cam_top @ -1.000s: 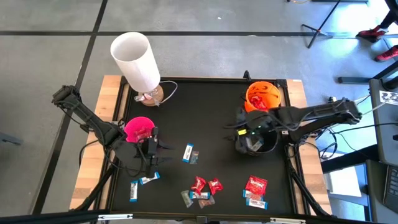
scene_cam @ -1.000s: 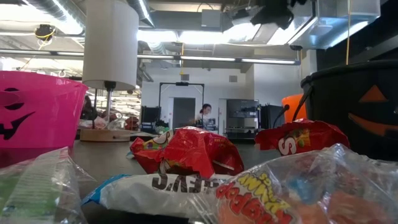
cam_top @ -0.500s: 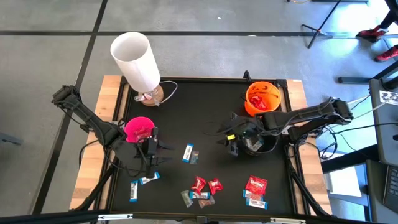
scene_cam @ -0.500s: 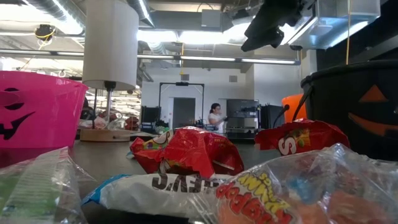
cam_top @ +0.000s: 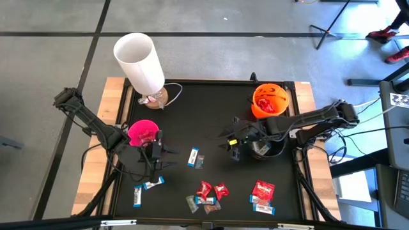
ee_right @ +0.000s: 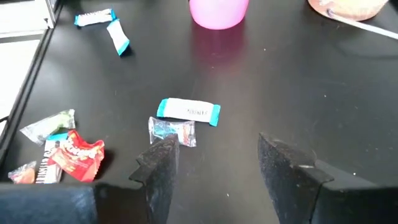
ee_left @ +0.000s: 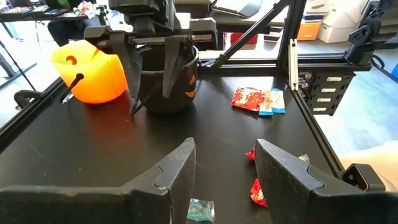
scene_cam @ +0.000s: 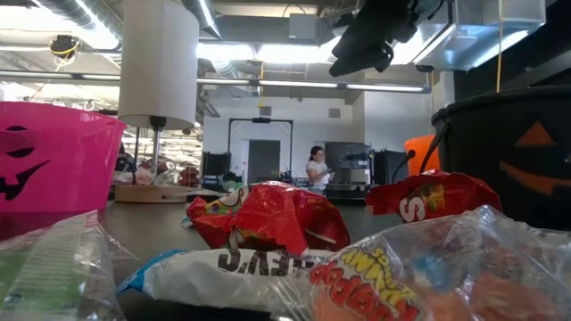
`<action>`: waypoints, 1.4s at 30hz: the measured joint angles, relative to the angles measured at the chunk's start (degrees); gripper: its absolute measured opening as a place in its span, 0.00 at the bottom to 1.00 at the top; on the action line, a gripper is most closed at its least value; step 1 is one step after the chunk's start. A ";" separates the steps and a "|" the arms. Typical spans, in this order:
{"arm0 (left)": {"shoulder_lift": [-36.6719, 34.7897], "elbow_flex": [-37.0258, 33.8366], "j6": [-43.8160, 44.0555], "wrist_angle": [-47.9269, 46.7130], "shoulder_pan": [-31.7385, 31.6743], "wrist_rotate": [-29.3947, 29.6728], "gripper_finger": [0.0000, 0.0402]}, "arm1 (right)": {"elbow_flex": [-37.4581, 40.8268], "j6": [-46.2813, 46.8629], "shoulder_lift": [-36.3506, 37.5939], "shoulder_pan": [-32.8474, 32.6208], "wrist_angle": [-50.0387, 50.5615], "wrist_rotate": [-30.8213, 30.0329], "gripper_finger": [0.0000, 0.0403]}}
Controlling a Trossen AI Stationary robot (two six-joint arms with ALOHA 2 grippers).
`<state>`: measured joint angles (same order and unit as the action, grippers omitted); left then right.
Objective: Sort candy
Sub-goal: Put the blue gummy into the pink bucket
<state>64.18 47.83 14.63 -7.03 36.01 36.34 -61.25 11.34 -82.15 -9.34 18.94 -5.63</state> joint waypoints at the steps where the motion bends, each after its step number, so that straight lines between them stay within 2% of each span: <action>1: 0.00 0.00 0.00 0.01 0.00 0.00 0.39 | 0.00 -0.09 -0.43 0.00 -0.10 -0.04 0.54; 14: -0.01 0.00 -0.17 0.17 0.00 1.06 0.39 | 0.00 -2.83 -4.96 -0.01 -6.79 0.22 0.54; 31: 0.01 0.00 0.00 -0.22 0.00 1.07 0.39 | 0.00 -4.26 -5.40 0.00 -11.68 0.25 0.54; 36: 1.77 0.00 -0.01 -0.58 0.00 1.07 0.39 | 0.00 -4.33 -5.40 0.00 -13.76 0.25 0.54; 42: 7.69 0.00 0.60 -0.41 -0.29 -0.12 0.39 | 0.00 -4.35 -5.40 0.00 -14.56 0.25 0.54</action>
<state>71.87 47.83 15.23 -7.44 35.72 36.22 -61.25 6.98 -87.55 -9.34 4.38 -5.38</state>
